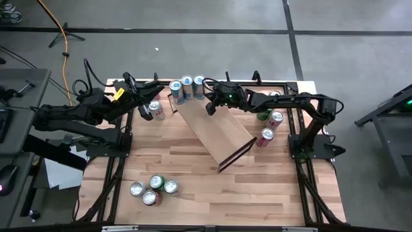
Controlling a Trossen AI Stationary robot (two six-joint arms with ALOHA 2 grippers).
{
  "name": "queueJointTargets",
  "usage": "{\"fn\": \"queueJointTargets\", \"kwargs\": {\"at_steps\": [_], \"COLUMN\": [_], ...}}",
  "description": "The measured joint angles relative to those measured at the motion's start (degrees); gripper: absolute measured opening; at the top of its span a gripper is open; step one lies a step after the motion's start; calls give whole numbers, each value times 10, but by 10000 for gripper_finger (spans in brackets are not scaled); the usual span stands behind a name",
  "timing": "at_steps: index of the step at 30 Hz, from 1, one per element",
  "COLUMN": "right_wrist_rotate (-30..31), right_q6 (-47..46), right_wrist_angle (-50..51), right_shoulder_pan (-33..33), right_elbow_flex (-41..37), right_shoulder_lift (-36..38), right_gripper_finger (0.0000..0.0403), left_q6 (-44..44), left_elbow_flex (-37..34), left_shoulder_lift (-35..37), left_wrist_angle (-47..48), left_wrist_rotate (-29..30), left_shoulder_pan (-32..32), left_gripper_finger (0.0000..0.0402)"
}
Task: Place canned beverage on shelf
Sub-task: Put the blue soda can on the shelf aligned with the other blue soda cans
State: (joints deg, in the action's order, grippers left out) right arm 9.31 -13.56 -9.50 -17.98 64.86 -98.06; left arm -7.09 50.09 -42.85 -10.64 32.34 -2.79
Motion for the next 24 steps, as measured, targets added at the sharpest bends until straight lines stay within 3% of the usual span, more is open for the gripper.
{"fn": "queueJointTargets", "kwargs": {"at_steps": [6,17,24], "right_wrist_rotate": [-36,8,-9], "right_q6": [-25,-14,-20], "right_wrist_angle": [-7,-64,-91], "right_shoulder_pan": [9,11,3], "right_elbow_flex": [0,0,0], "right_shoulder_lift": [-1,-16,-27], "right_gripper_finger": [0,0,0], "left_q6": [0,0,10], "left_elbow_flex": [0,0,0], "left_shoulder_lift": [0,0,0], "left_wrist_angle": [1,2,2], "left_wrist_rotate": [0,1,1], "left_shoulder_pan": [0,0,0], "left_gripper_finger": [0,0,0]}}
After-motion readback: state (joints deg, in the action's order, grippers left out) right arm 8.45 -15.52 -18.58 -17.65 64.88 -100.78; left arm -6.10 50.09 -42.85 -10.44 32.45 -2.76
